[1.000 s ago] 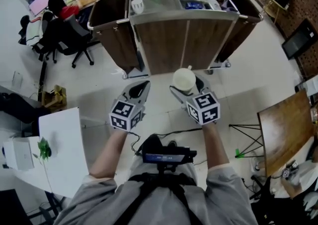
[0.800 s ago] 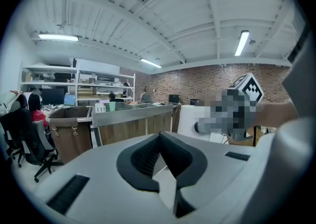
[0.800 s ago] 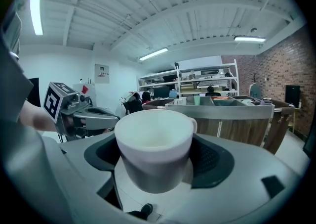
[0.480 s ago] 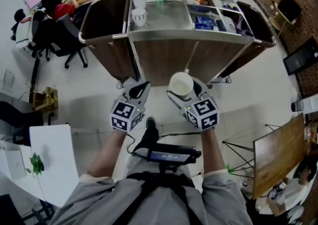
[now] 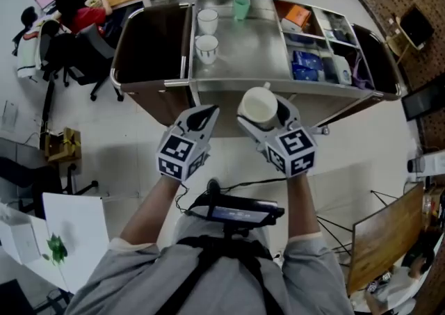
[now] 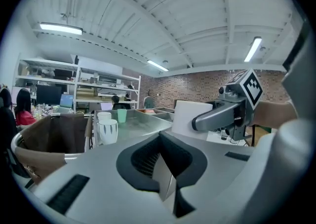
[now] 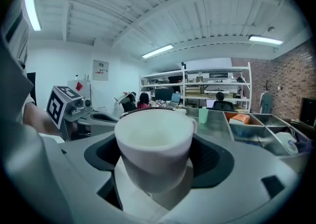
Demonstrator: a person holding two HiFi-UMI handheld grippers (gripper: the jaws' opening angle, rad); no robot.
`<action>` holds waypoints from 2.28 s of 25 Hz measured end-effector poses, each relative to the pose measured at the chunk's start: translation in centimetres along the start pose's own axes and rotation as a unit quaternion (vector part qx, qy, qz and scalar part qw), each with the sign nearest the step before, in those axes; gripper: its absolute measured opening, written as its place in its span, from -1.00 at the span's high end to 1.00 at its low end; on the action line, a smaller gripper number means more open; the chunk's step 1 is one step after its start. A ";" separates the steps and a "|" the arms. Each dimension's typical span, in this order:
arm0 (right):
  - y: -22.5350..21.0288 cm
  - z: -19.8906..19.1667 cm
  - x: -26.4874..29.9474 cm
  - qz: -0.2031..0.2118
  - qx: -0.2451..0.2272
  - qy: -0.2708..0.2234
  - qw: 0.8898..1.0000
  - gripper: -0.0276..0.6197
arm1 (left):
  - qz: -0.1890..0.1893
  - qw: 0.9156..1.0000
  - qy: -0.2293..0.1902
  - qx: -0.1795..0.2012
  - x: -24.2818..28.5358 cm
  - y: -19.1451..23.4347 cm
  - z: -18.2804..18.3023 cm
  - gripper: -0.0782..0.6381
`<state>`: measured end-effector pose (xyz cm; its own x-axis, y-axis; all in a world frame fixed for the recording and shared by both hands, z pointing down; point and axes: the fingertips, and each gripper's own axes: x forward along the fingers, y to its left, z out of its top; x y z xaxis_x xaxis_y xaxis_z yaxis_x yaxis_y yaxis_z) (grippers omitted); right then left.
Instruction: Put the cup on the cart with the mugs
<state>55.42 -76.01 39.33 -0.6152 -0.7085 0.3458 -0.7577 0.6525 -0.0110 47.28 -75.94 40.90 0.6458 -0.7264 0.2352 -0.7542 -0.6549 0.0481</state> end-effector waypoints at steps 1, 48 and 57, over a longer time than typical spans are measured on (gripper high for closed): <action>-0.5 0.9 0.7 0.001 -0.005 -0.002 1.000 -0.41 | 0.001 1.000 -0.003 -0.002 0.4 0.6 0.7 0.78; -17.5 1.2 31.4 0.077 -0.035 0.113 0.990 -0.41 | 0.196 0.978 -0.011 -0.072 11.0 14.4 6.0 0.78; -17.4 0.9 32.0 0.079 -0.025 0.102 0.991 -0.42 | 0.197 0.978 -0.001 -0.072 11.0 14.5 5.4 0.78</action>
<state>48.68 -110.28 49.73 -0.6644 -0.5309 0.5260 -0.6410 0.7667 -0.0358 44.12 -94.54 38.93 0.3027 -0.9169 0.2602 -0.9531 -0.2890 0.0902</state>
